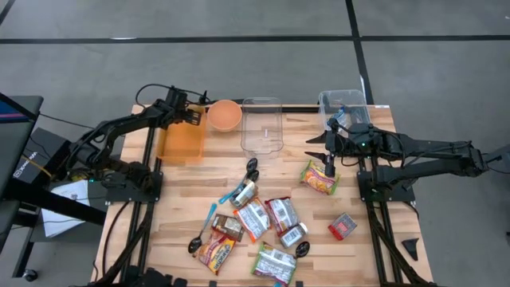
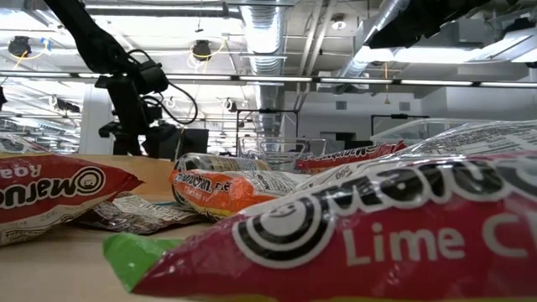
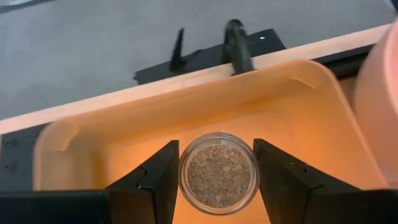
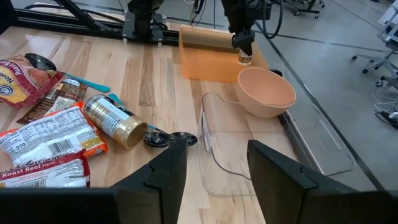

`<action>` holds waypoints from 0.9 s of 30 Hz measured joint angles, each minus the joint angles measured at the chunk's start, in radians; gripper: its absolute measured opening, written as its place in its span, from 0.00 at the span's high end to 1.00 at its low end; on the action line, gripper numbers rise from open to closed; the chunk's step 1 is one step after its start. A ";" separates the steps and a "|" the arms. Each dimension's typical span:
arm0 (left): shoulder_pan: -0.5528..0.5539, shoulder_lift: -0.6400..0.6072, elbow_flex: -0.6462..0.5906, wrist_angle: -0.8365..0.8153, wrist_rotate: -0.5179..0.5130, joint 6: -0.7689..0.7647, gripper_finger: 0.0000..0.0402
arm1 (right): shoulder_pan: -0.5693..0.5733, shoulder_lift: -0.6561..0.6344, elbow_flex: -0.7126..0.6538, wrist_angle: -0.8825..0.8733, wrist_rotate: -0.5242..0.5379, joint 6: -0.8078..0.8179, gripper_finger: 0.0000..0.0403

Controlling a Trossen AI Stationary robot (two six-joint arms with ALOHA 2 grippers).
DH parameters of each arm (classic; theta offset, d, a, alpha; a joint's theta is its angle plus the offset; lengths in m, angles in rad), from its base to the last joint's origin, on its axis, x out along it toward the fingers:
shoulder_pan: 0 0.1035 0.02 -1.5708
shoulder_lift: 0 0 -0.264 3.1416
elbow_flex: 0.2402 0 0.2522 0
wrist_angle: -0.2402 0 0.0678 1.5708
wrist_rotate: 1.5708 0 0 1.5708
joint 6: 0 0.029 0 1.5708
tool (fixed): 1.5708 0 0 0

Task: Pick & Place Food Item
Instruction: Put the brown seasoning bottle into the orange bin

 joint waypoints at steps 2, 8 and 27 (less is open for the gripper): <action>0.000 0.000 0.000 0.001 0.023 0.000 0.58 | 0.000 0.000 0.000 0.000 0.000 0.000 0.59; 0.001 0.000 0.000 0.028 0.023 0.000 0.58 | 0.000 0.000 0.000 0.000 0.000 0.000 0.59; 0.001 0.127 0.000 0.129 0.059 0.003 0.54 | 0.000 0.000 0.000 0.000 0.000 0.000 0.59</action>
